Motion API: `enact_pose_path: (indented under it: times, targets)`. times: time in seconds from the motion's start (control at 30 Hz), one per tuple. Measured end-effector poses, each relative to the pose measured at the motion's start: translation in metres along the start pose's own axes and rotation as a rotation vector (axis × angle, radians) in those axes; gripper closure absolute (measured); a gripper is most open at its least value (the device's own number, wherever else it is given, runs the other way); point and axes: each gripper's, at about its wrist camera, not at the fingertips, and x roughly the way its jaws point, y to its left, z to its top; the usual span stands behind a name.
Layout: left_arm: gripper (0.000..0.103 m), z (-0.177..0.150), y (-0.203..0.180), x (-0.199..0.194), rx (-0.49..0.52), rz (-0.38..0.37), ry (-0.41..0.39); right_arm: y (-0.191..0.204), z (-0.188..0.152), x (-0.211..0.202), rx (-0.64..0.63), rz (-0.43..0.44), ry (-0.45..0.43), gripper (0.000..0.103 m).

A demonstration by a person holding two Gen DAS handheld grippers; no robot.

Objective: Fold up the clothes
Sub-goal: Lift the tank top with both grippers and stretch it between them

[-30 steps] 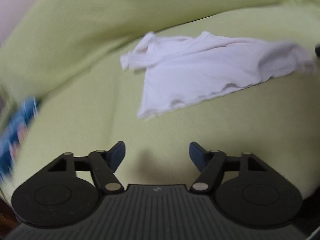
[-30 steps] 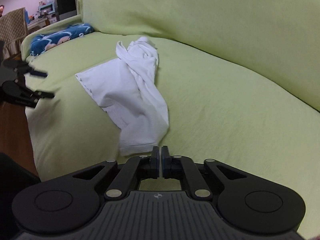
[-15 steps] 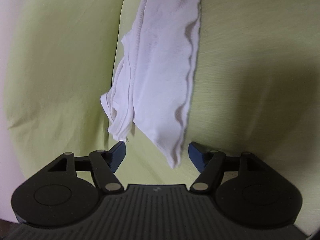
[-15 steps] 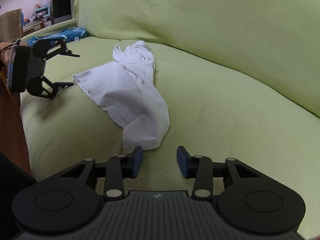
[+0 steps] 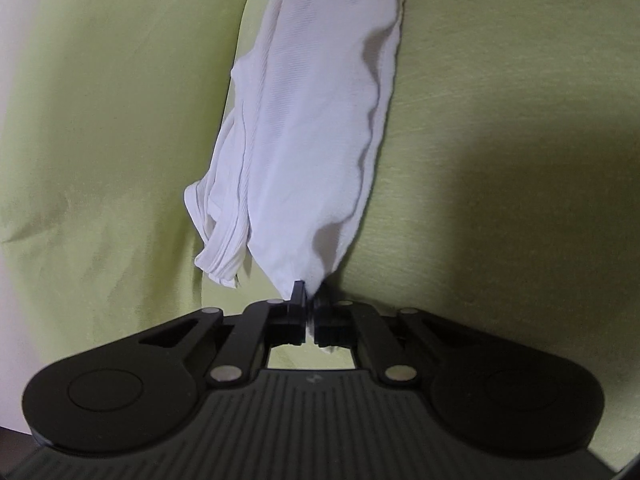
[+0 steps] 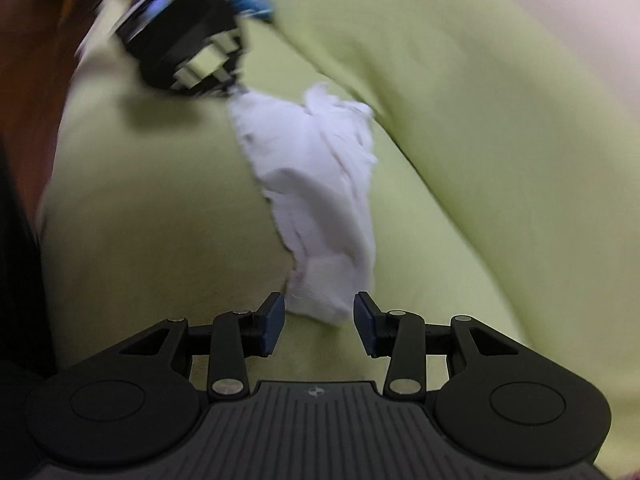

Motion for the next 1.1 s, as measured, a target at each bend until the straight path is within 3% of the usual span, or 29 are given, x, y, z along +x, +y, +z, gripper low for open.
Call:
enact_pose_path:
  times: [0.13, 0.2, 0.33, 0.43, 0.5, 0.57, 0.63, 0.9, 0.97, 1.03, 1.1]
  targets:
    - [0.103, -0.002, 0.001, 0.002, -0.014, -0.005, -0.007, 0.029, -0.004, 0.018, -0.205, -0.132, 0.021, 0.063]
    - [0.103, 0.000, 0.002, 0.001, -0.018, -0.005, -0.010, 0.036, -0.003, 0.027, -0.248, -0.179, 0.026, 0.067]
    - [0.103, 0.002, 0.003, 0.001, -0.028, -0.006, -0.013, 0.029, 0.002, 0.038, -0.208, -0.222, 0.073, 0.084]
    - [0.103, 0.000, 0.005, -0.001, -0.061, -0.012, -0.017, 0.019, -0.001, 0.040, -0.141, -0.254, 0.146, 0.086]
    - [0.103, -0.001, 0.003, -0.005, -0.078, -0.012, -0.022, 0.014, -0.010, 0.038, -0.104, -0.253, 0.207, 0.084]
    - [0.103, 0.000, 0.002, -0.005, -0.079, -0.008, -0.024, 0.015, -0.015, 0.029, -0.096, -0.229, 0.190, 0.079]
    - [0.103, 0.001, 0.002, -0.004, -0.080, -0.005, -0.024, 0.021, -0.014, 0.024, -0.107, -0.227, 0.159, 0.063]
    - [0.103, 0.003, 0.001, -0.006, -0.098, 0.001, -0.019, 0.037, -0.003, 0.040, -0.153, -0.284, 0.111, 0.062]
    - [0.103, 0.004, 0.001, -0.008, -0.104, 0.000, -0.020, 0.036, -0.002, 0.046, -0.158, -0.285, 0.103, 0.068]
    - [0.103, 0.004, 0.001, -0.008, -0.117, -0.001, -0.025, 0.032, -0.003, 0.039, -0.135, -0.263, 0.112, 0.101]
    - [0.103, 0.005, 0.003, -0.009, -0.133, 0.002, -0.021, 0.022, -0.001, 0.035, -0.090, -0.251, 0.114, 0.103]
